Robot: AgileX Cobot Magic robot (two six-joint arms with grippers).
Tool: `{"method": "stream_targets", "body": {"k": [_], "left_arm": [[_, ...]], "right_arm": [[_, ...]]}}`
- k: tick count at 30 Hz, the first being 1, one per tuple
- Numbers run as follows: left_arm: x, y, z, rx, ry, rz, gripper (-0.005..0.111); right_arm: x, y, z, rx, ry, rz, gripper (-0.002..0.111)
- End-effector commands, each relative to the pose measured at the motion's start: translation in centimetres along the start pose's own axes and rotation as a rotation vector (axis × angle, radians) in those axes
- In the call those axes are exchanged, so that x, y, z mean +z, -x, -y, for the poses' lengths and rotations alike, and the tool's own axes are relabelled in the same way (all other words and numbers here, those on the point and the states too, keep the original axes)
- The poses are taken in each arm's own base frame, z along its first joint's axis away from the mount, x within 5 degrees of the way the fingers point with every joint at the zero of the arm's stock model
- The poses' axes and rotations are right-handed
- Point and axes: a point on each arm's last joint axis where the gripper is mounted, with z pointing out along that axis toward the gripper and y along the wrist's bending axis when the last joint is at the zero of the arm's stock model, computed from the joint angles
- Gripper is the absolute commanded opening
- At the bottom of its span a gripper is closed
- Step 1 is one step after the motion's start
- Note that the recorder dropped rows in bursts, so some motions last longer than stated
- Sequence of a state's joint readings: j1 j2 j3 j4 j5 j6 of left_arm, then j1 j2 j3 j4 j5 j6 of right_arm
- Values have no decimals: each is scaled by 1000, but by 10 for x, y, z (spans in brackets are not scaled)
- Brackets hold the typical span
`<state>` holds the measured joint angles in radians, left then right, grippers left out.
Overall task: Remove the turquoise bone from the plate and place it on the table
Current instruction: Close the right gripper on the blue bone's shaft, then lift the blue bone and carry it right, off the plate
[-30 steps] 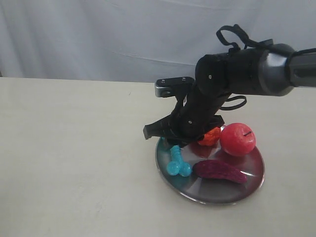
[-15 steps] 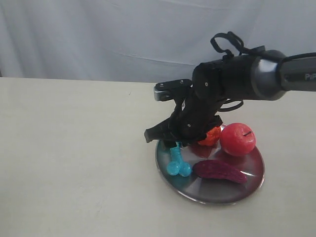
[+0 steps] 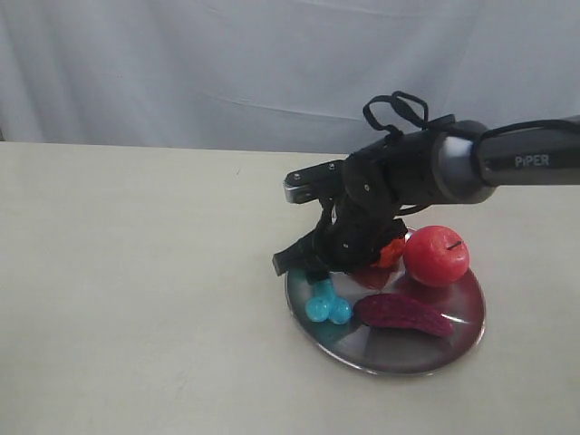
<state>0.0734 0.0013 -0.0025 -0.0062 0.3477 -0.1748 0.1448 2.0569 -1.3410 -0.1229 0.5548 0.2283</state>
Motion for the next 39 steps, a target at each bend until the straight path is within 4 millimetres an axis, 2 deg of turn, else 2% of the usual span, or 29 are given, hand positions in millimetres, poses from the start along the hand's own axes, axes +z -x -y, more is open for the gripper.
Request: {"method": "stream_targets", "body": {"k": [1, 11, 13, 14, 15, 17, 22, 27, 32, 39], "left_arm": [[0, 0, 0, 3, 6, 5, 0], [0, 0, 0, 3, 6, 5, 0], [0, 0, 0, 3, 6, 5, 0], [0, 0, 0, 3, 6, 5, 0], [0, 0, 0, 3, 6, 5, 0], [0, 0, 0, 3, 6, 5, 0], [0, 0, 0, 3, 6, 5, 0], [0, 0, 0, 3, 6, 5, 0], [0, 0, 0, 3, 6, 5, 0], [0, 0, 0, 3, 6, 5, 0]], "right_arm": [[8, 1, 1, 1, -7, 8, 51], [12, 0, 1, 25, -3, 1, 51], [12, 0, 1, 25, -4, -1, 36], [12, -1, 1, 25, -5, -8, 21], [12, -2, 1, 25, -7, -14, 13], [12, -2, 1, 25, -9, -22, 2], [-1, 2, 1, 27, -5, 6, 0], [-38, 13, 1, 65, 28, 92, 0], [-94, 20, 3, 84, 49, 188, 0], [-169, 14, 16, 82, 12, 275, 0]]}}
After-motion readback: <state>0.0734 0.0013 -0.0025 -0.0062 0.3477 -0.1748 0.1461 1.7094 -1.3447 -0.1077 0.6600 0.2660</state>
